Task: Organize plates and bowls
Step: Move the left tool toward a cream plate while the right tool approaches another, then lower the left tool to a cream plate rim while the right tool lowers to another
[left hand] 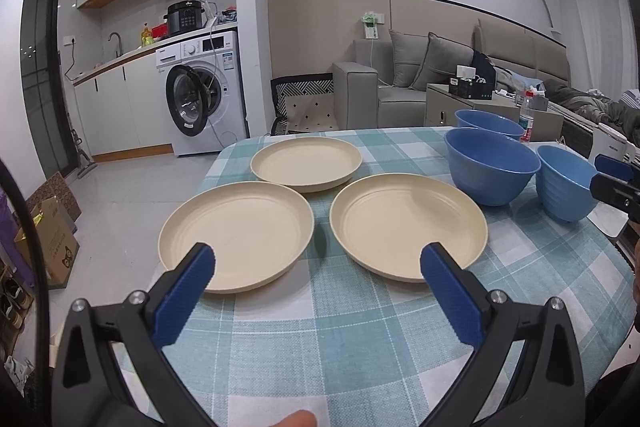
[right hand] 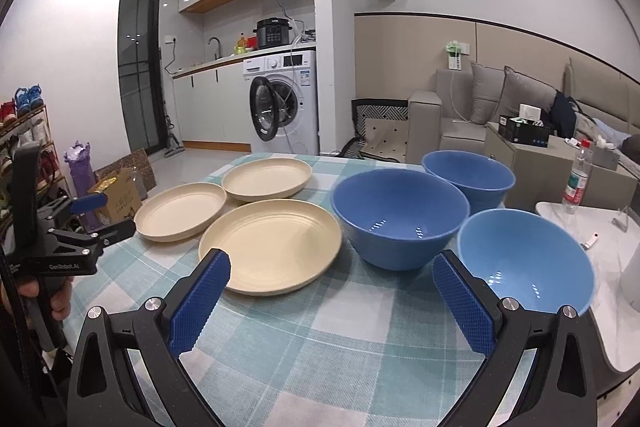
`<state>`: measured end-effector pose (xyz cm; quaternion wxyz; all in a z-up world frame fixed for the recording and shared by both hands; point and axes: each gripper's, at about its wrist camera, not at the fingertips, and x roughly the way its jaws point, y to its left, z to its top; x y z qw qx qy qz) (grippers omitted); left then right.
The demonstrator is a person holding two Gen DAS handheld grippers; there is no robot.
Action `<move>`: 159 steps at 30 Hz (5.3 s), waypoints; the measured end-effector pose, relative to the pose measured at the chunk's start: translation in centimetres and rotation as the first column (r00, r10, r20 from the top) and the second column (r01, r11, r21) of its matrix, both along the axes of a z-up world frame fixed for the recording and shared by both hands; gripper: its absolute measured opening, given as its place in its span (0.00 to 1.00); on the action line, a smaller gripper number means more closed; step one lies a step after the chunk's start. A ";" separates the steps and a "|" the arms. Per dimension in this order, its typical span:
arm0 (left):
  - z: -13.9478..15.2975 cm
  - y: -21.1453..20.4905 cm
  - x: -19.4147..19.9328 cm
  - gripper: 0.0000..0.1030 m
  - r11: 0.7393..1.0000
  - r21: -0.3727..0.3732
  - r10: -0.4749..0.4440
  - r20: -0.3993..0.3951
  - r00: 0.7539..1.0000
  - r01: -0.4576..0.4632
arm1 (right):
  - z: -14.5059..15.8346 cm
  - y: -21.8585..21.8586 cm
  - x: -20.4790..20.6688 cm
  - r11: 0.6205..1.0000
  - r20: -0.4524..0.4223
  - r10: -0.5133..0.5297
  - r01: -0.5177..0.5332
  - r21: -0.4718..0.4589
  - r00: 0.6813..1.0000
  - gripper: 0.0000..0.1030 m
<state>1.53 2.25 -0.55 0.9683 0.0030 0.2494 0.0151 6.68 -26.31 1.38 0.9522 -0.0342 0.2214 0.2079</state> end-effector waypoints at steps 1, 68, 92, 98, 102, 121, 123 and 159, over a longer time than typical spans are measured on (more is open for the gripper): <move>-0.1 0.2 0.2 1.00 1.000 -0.005 0.006 -0.004 1.000 -0.006 | 0.1 0.2 0.2 1.000 0.000 0.006 -0.006 0.000 1.000 1.00; 6.1 10.7 16.3 1.00 0.987 -0.105 0.111 -0.073 0.991 -0.119 | 14.1 14.6 19.7 0.983 -0.135 0.083 -0.104 -0.154 0.987 1.00; 6.7 9.5 14.0 1.00 0.990 -0.136 0.041 -0.016 0.999 -0.043 | 16.0 7.8 9.0 0.892 -0.019 -0.069 0.053 -0.450 0.997 1.00; 8.6 9.3 11.9 1.00 0.988 -0.149 0.036 0.007 0.999 -0.034 | 21.3 9.6 5.0 0.905 0.015 -0.011 0.016 -0.425 1.000 1.00; 9.7 9.6 10.8 1.00 0.991 -0.126 0.042 0.018 0.999 -0.039 | 25.2 11.6 3.5 0.898 0.056 0.020 0.007 -0.441 0.998 1.00; 7.9 12.7 15.7 1.00 0.989 -0.081 0.120 -0.067 0.990 -0.126 | 16.5 18.0 14.8 0.920 -0.116 0.100 -0.137 -0.368 0.988 1.00; 7.2 13.0 16.8 1.00 0.987 -0.091 0.122 -0.089 0.989 -0.130 | 15.0 17.8 16.7 0.932 -0.147 0.085 -0.131 -0.338 0.986 1.00; -4.3 13.5 31.4 0.70 0.991 -0.087 0.058 -0.398 0.916 -0.100 | -5.2 20.2 36.8 0.981 -0.528 -0.005 -0.098 -0.167 0.850 0.74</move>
